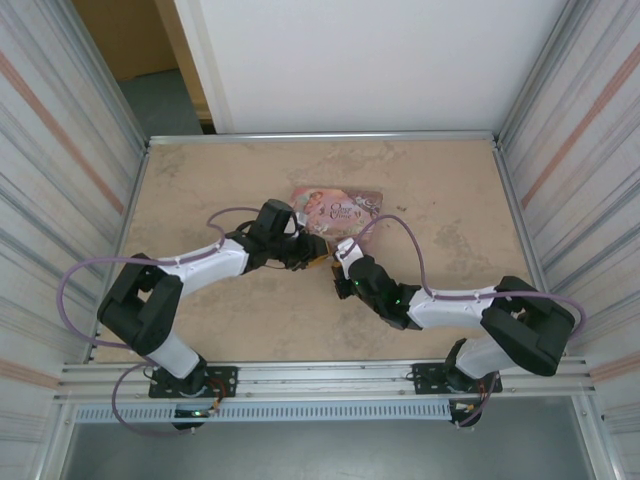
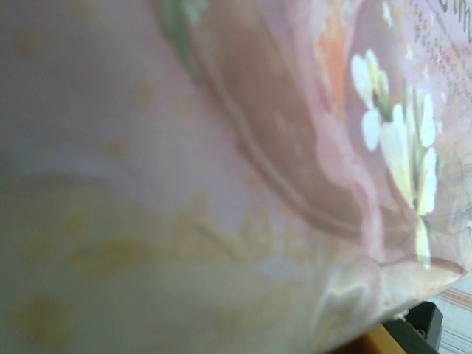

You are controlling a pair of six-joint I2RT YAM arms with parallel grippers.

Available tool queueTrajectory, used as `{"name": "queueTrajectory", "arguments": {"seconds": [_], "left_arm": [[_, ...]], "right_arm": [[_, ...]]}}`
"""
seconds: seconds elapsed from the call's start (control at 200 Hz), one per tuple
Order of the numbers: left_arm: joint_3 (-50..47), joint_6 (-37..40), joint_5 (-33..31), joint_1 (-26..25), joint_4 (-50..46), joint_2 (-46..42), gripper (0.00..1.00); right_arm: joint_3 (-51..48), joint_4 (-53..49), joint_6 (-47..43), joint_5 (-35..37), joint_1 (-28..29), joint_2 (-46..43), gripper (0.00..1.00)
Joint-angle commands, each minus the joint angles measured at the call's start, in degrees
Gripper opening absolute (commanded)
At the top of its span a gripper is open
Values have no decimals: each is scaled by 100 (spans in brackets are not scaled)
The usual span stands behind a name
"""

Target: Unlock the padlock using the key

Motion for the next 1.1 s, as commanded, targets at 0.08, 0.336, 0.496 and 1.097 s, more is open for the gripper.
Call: {"name": "queueTrajectory", "arguments": {"seconds": [0.08,0.336,0.496,1.097], "left_arm": [[262,-4,468,-64,-107,-313,5],[316,40,529,-64,-309,-393,5],[334,57,588,-63,-360,-399,5],[404,119,663,-63,-493,-371,5]], "right_arm": [[51,858,-329,169,48,23,0],[62,1021,-562,-697,-203,22,0],[98,987,-516,-1206,-486,-28,0],[251,823,-193,-2512,-1015,-152,0]]}}
